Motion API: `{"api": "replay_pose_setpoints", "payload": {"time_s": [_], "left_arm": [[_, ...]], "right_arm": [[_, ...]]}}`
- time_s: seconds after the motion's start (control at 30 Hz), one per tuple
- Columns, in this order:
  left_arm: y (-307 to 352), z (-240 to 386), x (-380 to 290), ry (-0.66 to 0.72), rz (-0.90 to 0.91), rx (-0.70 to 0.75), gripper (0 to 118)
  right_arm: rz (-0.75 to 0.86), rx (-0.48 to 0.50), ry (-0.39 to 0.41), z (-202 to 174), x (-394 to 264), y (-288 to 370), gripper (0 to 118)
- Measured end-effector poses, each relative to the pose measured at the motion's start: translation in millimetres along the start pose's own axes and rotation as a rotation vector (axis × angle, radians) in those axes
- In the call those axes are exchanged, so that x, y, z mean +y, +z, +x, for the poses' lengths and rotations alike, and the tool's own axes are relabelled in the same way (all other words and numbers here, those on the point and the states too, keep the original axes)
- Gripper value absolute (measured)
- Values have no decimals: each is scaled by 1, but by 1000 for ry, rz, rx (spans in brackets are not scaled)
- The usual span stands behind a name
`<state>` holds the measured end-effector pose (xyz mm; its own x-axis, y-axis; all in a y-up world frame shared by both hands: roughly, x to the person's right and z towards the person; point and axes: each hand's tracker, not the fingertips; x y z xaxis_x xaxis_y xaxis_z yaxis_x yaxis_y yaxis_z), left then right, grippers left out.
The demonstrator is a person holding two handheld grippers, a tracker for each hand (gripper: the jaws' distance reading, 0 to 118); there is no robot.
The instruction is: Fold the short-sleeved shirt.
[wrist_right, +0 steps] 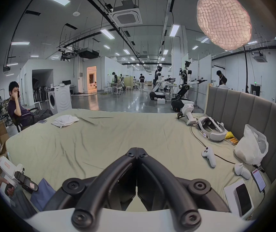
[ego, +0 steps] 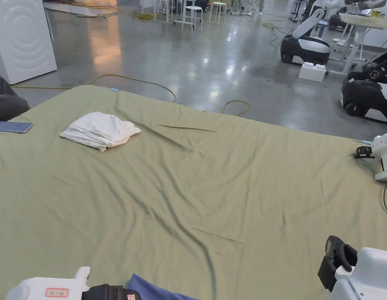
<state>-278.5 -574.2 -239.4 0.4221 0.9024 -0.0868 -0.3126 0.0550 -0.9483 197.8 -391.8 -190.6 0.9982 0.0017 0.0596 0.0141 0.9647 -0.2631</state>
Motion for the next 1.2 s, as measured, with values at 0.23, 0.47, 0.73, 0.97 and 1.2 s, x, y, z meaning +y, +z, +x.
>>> {"api": "replay_pose_setpoints", "payload": {"time_s": [0.23, 0.47, 0.73, 0.97, 1.2], "left_arm": [[-5, 13, 1, -72, -3, 94, 13], [19, 28, 6, -133, 47, 122, 11], [89, 83, 38, -296, 149, 342, 11], [120, 159, 32, -420, 213, 597, 11], [51, 189, 9, -561, 98, 703, 11]], "right_arm": [[-12, -4, -1, 0, 0, 1, 0], [-22, -14, 7, 7, -1, 0, 0], [-33, -13, 3, 13, -4, -2, 0], [-37, 26, -9, 14, -7, -4, 0], [-40, 46, 2, 14, -12, -1, 0]]}}
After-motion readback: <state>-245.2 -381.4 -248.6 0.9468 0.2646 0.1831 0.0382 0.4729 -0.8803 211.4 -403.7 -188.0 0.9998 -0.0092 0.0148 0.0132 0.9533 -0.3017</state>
